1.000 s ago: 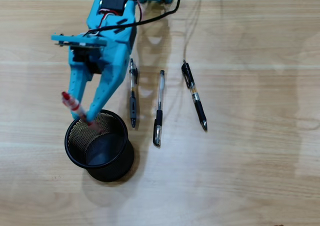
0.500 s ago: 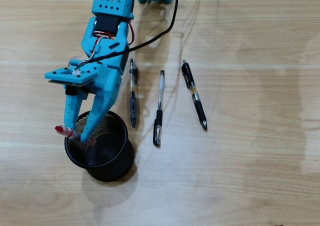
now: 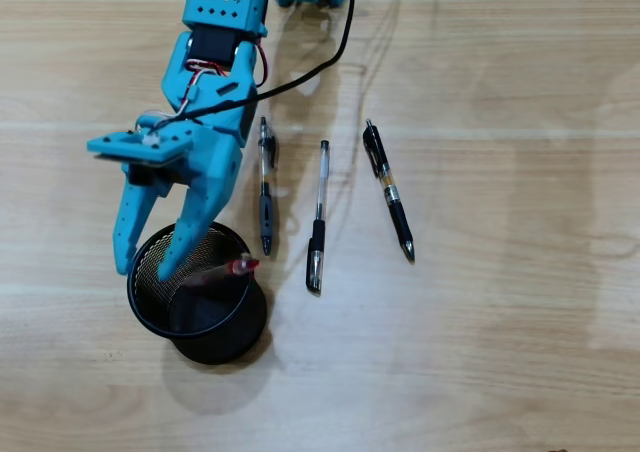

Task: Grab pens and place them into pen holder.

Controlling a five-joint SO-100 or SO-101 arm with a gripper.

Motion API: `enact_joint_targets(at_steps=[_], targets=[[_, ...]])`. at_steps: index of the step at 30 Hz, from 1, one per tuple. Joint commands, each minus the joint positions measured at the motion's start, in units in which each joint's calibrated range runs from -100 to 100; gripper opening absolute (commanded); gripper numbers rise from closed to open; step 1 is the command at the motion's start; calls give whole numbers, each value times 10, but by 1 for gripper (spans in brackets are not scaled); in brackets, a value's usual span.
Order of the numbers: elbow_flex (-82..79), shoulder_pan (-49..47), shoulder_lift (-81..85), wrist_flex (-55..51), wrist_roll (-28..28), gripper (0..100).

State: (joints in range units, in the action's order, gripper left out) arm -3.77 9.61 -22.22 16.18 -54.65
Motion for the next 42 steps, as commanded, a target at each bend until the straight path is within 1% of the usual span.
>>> enact_joint_targets(at_steps=[1, 4, 8, 11, 14, 19, 24, 32, 42], targets=[[16, -5, 82, 1, 3, 12], [-28, -7, 141, -43, 3, 12], [-98, -14, 253, -199, 4, 1], [-135, -20, 317, -327, 4, 2], [-161, -27, 354, -431, 6, 2], [-182, -39, 387, -532, 33, 2], [-180, -78, 406, -649, 32, 2], [-185, -148, 406, -760, 29, 2], [-185, -163, 386, -758, 27, 2]])
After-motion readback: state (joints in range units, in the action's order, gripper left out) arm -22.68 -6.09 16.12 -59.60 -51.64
